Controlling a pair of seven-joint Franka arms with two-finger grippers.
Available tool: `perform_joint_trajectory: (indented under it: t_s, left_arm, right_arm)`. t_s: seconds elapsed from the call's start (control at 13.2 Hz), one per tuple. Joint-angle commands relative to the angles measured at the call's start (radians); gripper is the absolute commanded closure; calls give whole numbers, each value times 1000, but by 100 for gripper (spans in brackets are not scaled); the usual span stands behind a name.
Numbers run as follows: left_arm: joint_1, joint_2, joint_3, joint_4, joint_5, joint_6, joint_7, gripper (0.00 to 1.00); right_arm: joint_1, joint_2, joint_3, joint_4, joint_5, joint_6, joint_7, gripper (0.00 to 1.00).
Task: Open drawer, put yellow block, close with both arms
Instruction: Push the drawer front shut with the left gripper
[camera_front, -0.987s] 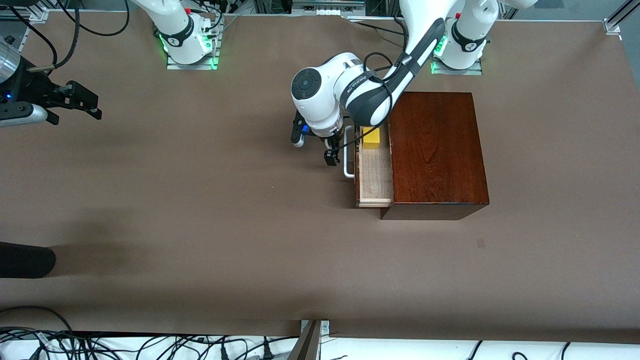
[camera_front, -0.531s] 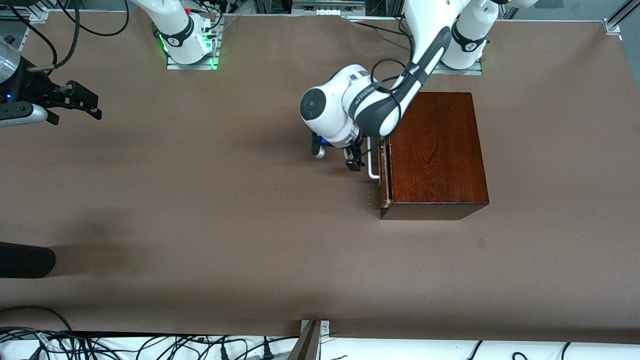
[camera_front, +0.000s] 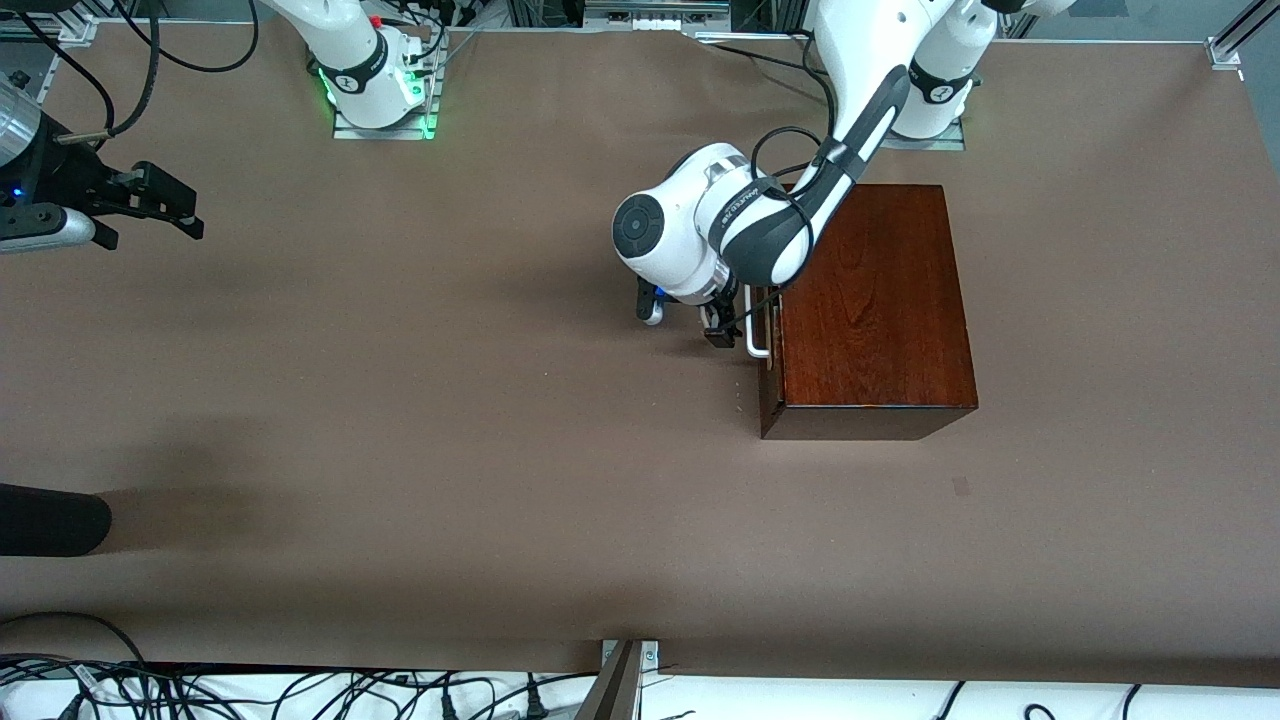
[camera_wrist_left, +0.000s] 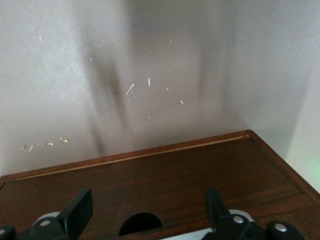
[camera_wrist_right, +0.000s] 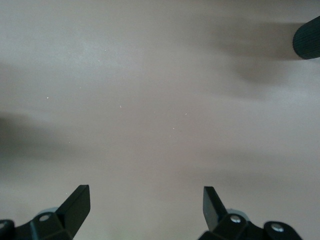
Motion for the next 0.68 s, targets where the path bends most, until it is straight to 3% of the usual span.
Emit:
perform_joint_trajectory:
  t_s: [0.0, 0.3, 0.61]
  left_arm:
    - [19, -21, -1, -2, 16, -19, 21, 0]
    - [34, -115, 1, 17, -82, -19, -117, 0]
    - [148, -241, 1, 46, -154, -74, -249, 0]
  right_arm:
    - [0, -1, 1, 17, 17, -17, -5, 0]
    - [0, -1, 1, 17, 11, -17, -7, 0]
    - [0, 1, 3, 17, 11, -16, -5, 0]
